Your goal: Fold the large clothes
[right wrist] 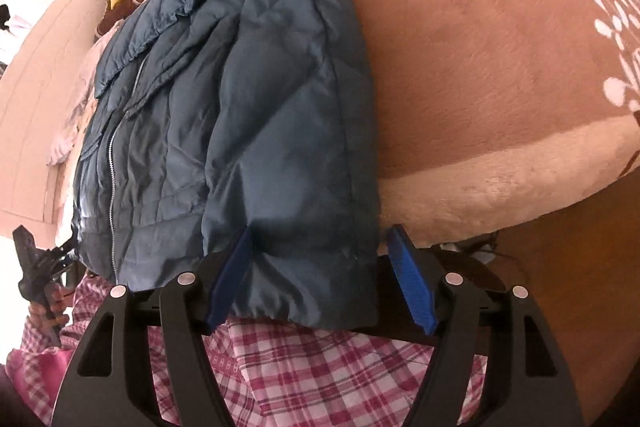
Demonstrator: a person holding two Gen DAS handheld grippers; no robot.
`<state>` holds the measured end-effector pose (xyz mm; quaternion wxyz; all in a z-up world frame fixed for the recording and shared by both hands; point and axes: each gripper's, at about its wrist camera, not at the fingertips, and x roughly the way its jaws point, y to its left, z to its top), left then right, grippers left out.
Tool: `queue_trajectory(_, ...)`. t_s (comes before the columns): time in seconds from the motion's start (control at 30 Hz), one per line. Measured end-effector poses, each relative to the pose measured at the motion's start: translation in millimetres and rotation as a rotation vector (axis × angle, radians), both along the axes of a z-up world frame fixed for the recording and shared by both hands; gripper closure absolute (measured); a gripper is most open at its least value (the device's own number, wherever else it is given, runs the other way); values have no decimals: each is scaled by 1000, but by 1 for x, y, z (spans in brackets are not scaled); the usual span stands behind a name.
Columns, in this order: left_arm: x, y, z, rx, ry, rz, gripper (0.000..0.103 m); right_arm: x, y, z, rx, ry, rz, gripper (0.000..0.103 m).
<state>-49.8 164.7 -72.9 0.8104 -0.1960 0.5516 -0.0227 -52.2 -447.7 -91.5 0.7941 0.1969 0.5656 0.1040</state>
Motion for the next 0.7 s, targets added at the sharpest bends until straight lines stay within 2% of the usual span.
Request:
queue_trajectory(0.13,4,1,-6,-9,3,2,35,-1,-4,-1,38,-1,-15,34)
queue_trajectory(0.37,10,3,-15,-67,8,-7,38,-7,-15,-7,117,3,-34,44)
queue_trajectory(0.4,10,5,-16,-83,5,-8,46,-6,-15,-7,125,5,-36,47)
queue_trajectory(0.43,9,6,-16,-111,-2,-9,62,-6,-16,-8,137,9,-35,51)
queue_trajectory(0.47,9,7,-15,-151,-11,-12,69,-7,-17,-8,143,8,-36,54)
queue_trajectory(0.5,8,7,-14,-161,-18,-9,80,-8,-18,-7,147,4,-34,58)
queue_trajectory(0.53,8,8,-12,-167,-29,-5,89,-9,-19,-7,155,1,-33,66)
queue_trajectory(0.57,7,8,-10,-176,-38,-5,90,-10,-20,-7,170,-3,-33,73)
queue_trajectory(0.6,6,9,-6,-185,-48,1,92,-11,-21,-6,206,-15,-31,87)
queue_trajectory(0.63,5,9,-3,-188,-56,4,93,-14,-22,-2,239,-32,-38,89)
queue_trajectory(0.7,2,9,8,-194,-88,4,94,-17,-21,7,234,-65,-41,92)
